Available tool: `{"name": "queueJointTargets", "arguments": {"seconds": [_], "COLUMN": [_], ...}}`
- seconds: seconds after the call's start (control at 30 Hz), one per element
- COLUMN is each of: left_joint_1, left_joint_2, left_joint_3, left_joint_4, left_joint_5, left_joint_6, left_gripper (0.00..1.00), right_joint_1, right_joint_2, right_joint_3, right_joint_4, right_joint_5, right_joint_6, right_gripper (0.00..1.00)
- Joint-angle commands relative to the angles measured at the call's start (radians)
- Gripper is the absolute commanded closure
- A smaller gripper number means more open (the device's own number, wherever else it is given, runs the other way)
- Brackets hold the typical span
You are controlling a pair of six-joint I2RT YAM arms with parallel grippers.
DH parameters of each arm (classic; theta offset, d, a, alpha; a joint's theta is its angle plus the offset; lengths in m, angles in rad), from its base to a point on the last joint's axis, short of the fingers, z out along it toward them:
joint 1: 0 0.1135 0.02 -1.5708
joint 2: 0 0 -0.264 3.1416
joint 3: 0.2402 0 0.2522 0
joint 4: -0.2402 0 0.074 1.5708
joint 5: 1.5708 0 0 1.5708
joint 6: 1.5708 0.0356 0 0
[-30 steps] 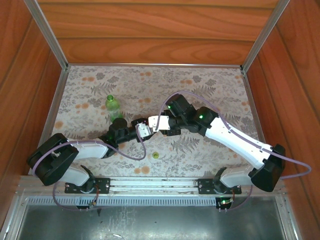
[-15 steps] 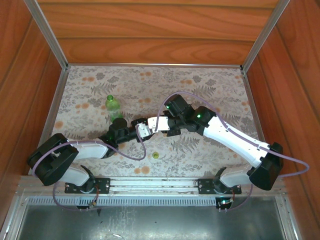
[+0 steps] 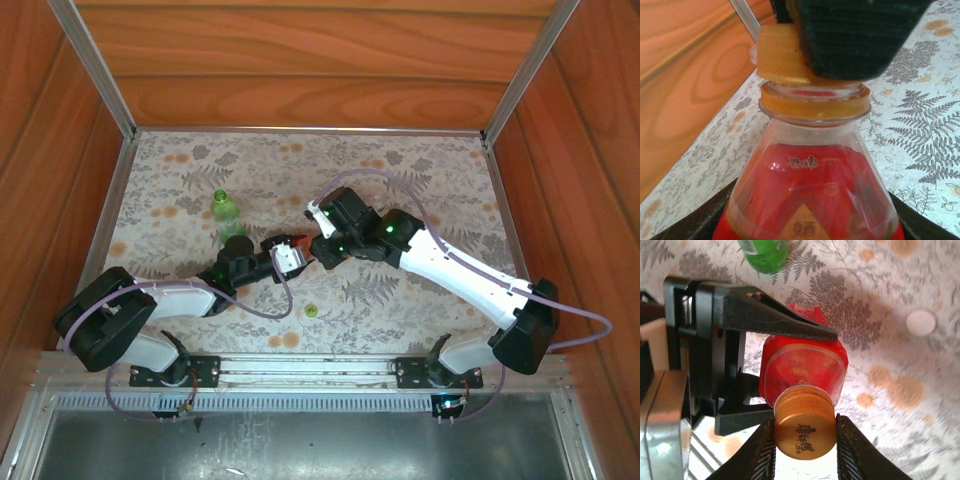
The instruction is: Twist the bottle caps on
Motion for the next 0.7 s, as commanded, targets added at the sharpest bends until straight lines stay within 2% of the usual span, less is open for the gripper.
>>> {"name": "queueJointTargets", "arguments": {"seconds": [0.0, 0.1, 0.2, 0.4, 0.53, 0.67], "left_joint_1": [-0.012, -0.011, -0.013, -0.014, -0.015, -0.014], "left_joint_2": [0.003, 0.005, 0.003, 0.001, 0.001, -0.005], "left_joint_3": [-0.018, -0.019, -0.020, -0.021, -0.022, -0.024], "left_joint_4": [-0.071, -0.071, -0.071, -0.069, -0.071, -0.071], "left_joint_5": [0.046, 0.046, 0.046, 0.048, 0.050, 0.051], "left_joint_6": [-0.015, -0.014, -0.012, -0.009, -0.008, -0.010], "left_gripper": [0.42, 0.42, 0.42, 0.42, 0.42, 0.42], "right_joint_1": [-0.005, -0.004, -0.006, -0.008, -0.011, -0.013], "right_joint_2": [-0.007, -0.041, -0.092, -0.210, -0.167, -0.107], "right_joint_3": [0.022, 0.000, -0.046, -0.157, -0.084, -0.047], "right_joint_4": [-0.027, -0.021, 0.016, 0.104, 0.026, -0.009], "right_joint_5": [0.078, 0.092, 0.081, -0.102, -0.129, -0.094], "right_joint_6": [0.145, -0.054, -0.330, -1.030, -1.260, -1.376], "right_gripper": [0.84, 0.65, 0.50, 0.44, 0.41, 0.43]}}
